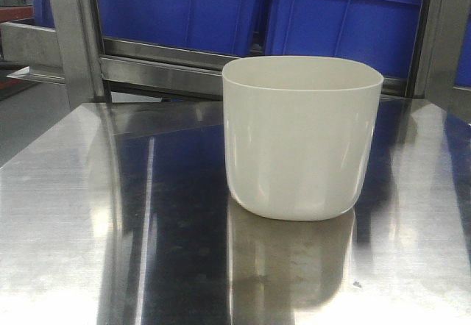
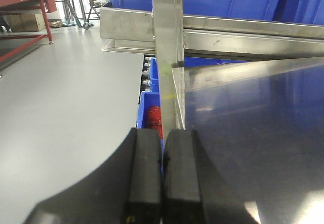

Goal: Move white bin to right shelf second layer

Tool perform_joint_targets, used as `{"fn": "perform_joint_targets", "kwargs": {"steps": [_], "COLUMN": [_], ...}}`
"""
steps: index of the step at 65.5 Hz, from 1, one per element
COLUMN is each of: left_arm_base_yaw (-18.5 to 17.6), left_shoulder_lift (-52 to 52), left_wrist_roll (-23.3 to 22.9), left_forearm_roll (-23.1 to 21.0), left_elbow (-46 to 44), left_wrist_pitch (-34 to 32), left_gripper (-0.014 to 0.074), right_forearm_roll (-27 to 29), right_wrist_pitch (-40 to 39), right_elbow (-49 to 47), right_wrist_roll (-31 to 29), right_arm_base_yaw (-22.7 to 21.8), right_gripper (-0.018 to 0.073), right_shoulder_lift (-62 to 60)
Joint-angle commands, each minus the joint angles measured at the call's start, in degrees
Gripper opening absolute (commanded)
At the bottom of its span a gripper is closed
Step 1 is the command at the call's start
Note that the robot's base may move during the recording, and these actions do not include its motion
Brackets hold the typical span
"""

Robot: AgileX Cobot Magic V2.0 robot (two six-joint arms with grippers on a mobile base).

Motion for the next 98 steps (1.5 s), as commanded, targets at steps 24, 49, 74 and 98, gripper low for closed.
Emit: {"fn": "perform_joint_targets", "kwargs": {"steps": [24, 49, 74, 98], "left_arm_base_yaw": [-0.2, -0.2, -0.2, -0.2], "left_shoulder_lift": [-0.2, -0.2, -0.2, -0.2], "left_wrist_roll": [-0.2, -0.2, -0.2, -0.2], "left_forearm_roll": [0.0, 0.0, 0.0, 0.0], "left_elbow": [2.1, 2.1, 2.1, 2.1], "left_wrist_pitch": [-4.9, -4.9, -4.9, -4.9], "left_gripper": [0.0085, 0.0085, 0.0085, 0.0085], "right_forearm_roll": [0.2, 4.7, 5.6, 5.6], "right_wrist_pitch": [-5.7, 22.1, 45.8, 44.4], "right_elbow": [-11.2, -49.6, -72.1, -74.5], "right_wrist_roll": [-0.2, -0.2, -0.3, -0.3], "right_arm_base_yaw": [-0.2, -0.2, 5.9, 20.6], "right_gripper": [0.0056, 0.0058, 0.0497, 0.0497], "right_shoulder_lift": [16.3, 45.5, 64.2, 73.7]}}
